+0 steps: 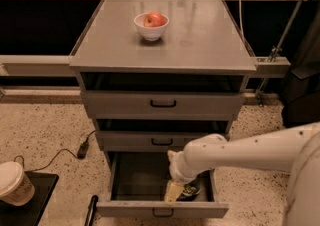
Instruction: Pick green jalapeno chip bag from bottom drawer and place on counter
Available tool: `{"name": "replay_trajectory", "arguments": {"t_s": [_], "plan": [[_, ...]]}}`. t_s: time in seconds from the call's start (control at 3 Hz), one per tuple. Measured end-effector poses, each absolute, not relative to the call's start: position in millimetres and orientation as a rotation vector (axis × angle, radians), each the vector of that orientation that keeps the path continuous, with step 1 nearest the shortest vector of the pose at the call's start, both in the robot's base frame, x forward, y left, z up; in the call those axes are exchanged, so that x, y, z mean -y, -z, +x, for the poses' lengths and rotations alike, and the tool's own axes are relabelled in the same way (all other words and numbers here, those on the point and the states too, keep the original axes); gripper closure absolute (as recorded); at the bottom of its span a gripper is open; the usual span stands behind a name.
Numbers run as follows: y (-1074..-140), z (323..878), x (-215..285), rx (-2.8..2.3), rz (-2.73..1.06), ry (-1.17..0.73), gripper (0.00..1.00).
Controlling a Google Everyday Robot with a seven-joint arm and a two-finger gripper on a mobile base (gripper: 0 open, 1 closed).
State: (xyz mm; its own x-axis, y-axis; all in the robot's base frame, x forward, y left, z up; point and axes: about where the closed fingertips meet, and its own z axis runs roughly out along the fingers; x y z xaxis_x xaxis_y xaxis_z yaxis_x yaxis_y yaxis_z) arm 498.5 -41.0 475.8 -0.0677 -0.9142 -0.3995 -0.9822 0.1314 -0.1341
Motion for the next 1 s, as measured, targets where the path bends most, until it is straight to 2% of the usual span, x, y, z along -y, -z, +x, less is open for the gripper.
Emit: {"name": "replay_trajectory", "arguments": {"t_s": [0.33,0.67,1.0], "plan": [[-437.7,526.9,83.9,-2.052,-1.723,-0.295,0.0],[-385.9,532.7,115.5,-2.09,-1.651,-0.452,0.0],[-366.3,546.2,115.8,-2.091,-1.632,-0.486,0.0]]}}
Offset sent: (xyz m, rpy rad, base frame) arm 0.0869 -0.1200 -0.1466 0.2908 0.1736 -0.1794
